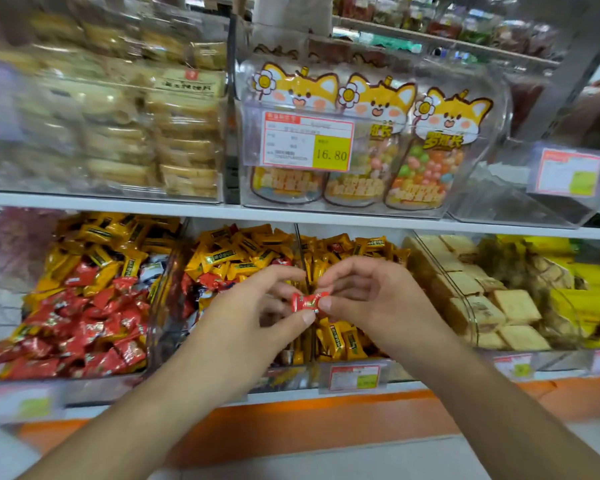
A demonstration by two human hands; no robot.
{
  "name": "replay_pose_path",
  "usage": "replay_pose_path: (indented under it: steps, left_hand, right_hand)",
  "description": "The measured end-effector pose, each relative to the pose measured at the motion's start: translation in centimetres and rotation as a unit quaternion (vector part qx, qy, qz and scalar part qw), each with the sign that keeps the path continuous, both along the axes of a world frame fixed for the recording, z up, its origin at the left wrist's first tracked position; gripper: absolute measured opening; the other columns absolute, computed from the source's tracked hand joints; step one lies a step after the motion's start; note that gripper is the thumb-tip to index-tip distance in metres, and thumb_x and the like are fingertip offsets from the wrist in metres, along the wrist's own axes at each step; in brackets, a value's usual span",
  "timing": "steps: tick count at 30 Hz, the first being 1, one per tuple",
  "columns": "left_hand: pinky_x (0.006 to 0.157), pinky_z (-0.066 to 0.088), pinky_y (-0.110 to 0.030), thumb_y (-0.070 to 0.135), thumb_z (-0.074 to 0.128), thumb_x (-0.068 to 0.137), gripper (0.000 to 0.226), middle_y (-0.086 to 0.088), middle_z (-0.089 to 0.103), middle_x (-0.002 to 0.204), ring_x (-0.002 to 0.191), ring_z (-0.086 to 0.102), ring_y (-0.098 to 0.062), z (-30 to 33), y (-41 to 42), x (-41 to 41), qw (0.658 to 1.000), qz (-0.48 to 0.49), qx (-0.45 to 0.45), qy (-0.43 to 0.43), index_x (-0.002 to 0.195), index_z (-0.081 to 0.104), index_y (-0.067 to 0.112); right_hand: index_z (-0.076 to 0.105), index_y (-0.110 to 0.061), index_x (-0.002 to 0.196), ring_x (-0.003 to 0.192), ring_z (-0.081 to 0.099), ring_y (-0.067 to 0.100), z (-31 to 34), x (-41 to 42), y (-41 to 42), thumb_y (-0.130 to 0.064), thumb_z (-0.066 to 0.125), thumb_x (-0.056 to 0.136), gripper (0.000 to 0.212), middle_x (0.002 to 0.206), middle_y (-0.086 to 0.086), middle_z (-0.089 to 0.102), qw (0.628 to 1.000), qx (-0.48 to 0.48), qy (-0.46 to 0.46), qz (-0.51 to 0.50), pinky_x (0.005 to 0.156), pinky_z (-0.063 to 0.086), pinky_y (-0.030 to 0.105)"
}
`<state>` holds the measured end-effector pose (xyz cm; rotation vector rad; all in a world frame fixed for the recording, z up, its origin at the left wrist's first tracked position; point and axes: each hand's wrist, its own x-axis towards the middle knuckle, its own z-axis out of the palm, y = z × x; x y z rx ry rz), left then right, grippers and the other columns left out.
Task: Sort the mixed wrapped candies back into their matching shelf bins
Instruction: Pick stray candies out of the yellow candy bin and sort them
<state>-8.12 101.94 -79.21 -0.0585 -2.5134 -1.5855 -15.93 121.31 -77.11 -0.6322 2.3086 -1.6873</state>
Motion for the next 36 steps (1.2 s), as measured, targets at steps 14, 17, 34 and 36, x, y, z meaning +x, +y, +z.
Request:
replay_pose_path:
  steps: [14, 17, 34, 36]
  left_hand:
    - [0.091, 0.05, -0.029, 0.039, 0.068, 0.094, 0.039, 0.008, 0.063, 0.137, 0.112, 0.066, -0.017, 1.9, -13.1, 3.1, 0.916, 0.236, -0.323, -0.031, 0.132, 0.062, 0.036]
    - [0.106, 0.041, -0.027, 0.041, 0.067, 0.095, 0.046, 0.014, 0.055, 0.145, 0.131, 0.054, -0.013, 1.4, -11.7, 2.3, 0.936, 0.173, -0.306, -0.011, 0.14, 0.058, 0.033]
    - [0.116, 0.034, -0.022, 0.055, 0.042, 0.104, 0.061, 0.051, -0.015, 0.153, 0.131, 0.047, 0.006, -2.4, 0.7, -1.0, 0.951, -0.11, -0.288, -0.025, 0.157, 0.014, 0.054]
    - [0.115, 0.035, -0.022, 0.054, 0.044, 0.103, 0.06, 0.052, -0.013, 0.152, 0.134, 0.043, 0.01, -2.2, 0.7, -0.9, 0.954, -0.111, -0.278, -0.027, 0.157, 0.017, 0.054]
  right_hand:
    - [0.077, -0.025, 0.087, 0.09, 0.074, 0.02, -0.9, -0.2, -2.8, -0.015, 0.076, 0.092, 0.011, 0.089, 0.002, 0.075, 0.997, 0.059, 0.003, -0.041, 0.079, 0.062, 0.036]
    - [0.077, -0.025, 0.088, 0.091, 0.072, 0.019, -1.2, -1.2, -1.6, -0.014, 0.077, 0.092, 0.012, 0.089, 0.0, 0.075, 0.996, 0.07, 0.024, -0.052, 0.08, 0.059, 0.034]
    - [0.074, -0.042, 0.111, 0.093, 0.059, -0.002, -4.7, -6.7, 7.8, -0.021, 0.078, 0.09, 0.03, 0.103, -0.019, 0.068, 0.892, 0.435, 0.119, -0.024, 0.074, 0.047, 0.015]
    - [0.074, -0.042, 0.11, 0.095, 0.064, 0.006, -5.7, -7.1, 7.6, -0.026, 0.081, 0.087, 0.029, 0.103, -0.016, 0.071, 0.888, 0.442, 0.122, -0.032, 0.083, 0.057, 0.027]
